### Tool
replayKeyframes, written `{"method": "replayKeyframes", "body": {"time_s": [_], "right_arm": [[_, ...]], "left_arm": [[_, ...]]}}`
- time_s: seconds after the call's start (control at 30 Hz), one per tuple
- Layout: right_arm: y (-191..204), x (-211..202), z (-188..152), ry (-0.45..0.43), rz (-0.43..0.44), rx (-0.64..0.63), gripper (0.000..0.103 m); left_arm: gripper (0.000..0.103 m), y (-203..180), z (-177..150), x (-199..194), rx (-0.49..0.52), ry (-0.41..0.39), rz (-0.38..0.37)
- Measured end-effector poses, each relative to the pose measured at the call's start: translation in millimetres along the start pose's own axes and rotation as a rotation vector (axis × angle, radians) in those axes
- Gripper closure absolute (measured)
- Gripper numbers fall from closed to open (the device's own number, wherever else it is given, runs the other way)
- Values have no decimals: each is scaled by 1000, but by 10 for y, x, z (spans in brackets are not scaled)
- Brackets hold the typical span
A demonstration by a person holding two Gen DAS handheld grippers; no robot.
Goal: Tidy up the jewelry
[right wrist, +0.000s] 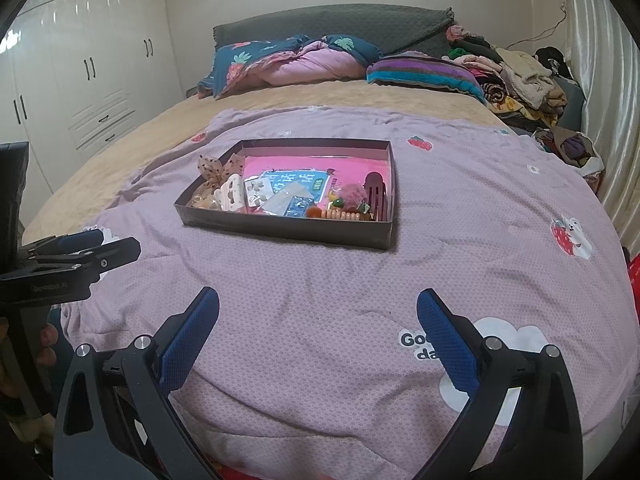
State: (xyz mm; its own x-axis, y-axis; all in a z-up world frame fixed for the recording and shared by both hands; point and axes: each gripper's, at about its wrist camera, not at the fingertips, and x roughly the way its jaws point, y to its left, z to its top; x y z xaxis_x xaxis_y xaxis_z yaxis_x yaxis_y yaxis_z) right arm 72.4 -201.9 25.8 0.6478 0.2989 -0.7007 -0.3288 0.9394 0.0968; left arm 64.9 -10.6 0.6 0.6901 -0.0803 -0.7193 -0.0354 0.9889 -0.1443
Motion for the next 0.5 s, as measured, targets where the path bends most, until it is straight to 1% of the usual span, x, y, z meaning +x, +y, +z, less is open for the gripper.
{"method": "replayKeyframes", "body": {"time_s": [0.2,0.37,0.5], "right_arm": [[2,31,-3,8,-8,-2,4],[-22,90,4,14,-15,3,4],[-85,193,27,29,-25,14,4]], "left_arm": [[9,23,1,30,-17,0,-5],[9,83,27,79,-61,5,-37],[9,162,55,133,-79,-1,-19]]}}
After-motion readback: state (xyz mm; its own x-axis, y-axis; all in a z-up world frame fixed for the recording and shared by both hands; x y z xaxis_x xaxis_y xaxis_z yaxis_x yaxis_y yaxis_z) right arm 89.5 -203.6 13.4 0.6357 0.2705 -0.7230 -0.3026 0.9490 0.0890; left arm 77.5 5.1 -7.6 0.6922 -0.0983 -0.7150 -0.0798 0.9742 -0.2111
